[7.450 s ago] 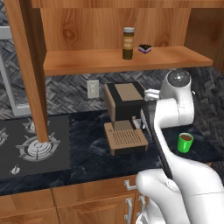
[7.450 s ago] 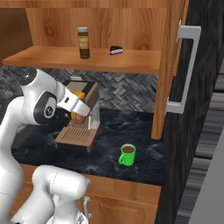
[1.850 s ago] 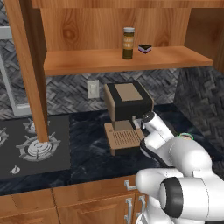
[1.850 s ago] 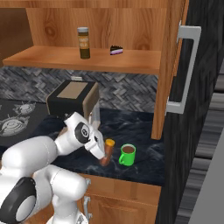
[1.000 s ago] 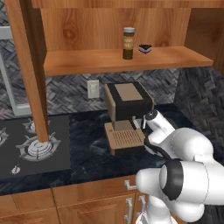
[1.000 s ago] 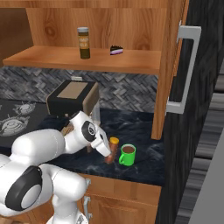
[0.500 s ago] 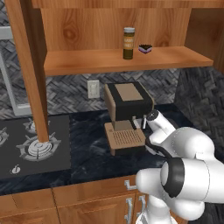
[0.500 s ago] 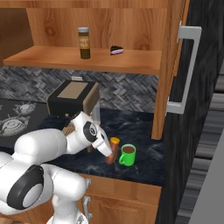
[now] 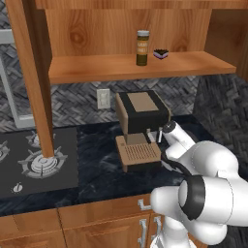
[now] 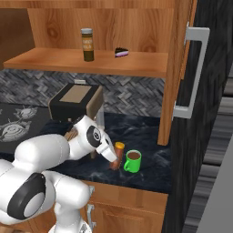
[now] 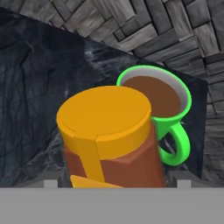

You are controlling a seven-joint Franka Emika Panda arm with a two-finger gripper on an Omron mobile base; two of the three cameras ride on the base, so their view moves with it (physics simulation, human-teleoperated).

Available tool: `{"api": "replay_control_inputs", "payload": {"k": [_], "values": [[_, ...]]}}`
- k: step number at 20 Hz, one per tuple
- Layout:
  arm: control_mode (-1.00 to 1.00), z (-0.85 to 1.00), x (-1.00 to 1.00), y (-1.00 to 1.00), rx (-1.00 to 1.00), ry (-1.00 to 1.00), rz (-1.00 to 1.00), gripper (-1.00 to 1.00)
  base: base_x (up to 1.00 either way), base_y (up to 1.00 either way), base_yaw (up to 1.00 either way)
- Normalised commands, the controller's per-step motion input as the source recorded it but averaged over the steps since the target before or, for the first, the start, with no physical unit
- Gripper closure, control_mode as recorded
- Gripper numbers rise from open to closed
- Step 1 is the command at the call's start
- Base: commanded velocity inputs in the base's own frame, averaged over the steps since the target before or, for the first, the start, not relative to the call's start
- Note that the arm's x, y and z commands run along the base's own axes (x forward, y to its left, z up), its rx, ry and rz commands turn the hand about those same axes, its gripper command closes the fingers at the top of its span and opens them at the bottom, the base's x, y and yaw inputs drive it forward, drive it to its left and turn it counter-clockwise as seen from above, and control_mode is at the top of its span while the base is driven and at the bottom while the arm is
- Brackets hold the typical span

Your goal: Pick the cinnamon and honey bottle from the cabinet and place them next to the mug.

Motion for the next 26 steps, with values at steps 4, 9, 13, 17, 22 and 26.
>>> {"api": "replay_control_inputs", "payload": {"k": [4,9,13,17,22,26], "values": [[-1.00,0.00,0.00,0.00,0.00,0.00,0.00,-1.00,0.00,0.00,0.00],[-1.00,0.00,0.00,0.00,0.00,0.00,0.00,-1.00,0.00,0.00,0.00],[-1.00,0.00,0.00,0.00,0.00,0.00,0.00,-1.00,0.00,0.00,0.00],[-1.00,0.23,-0.08,0.00,0.00,-0.04,0.00,-1.00,0.00,0.00,0.00],[-1.00,0.44,-0.09,0.00,0.00,-0.07,0.00,-1.00,0.00,0.00,0.00],[-1.00,0.41,-0.09,0.00,0.00,-0.06,0.00,-1.00,0.00,0.00,0.00]]}}
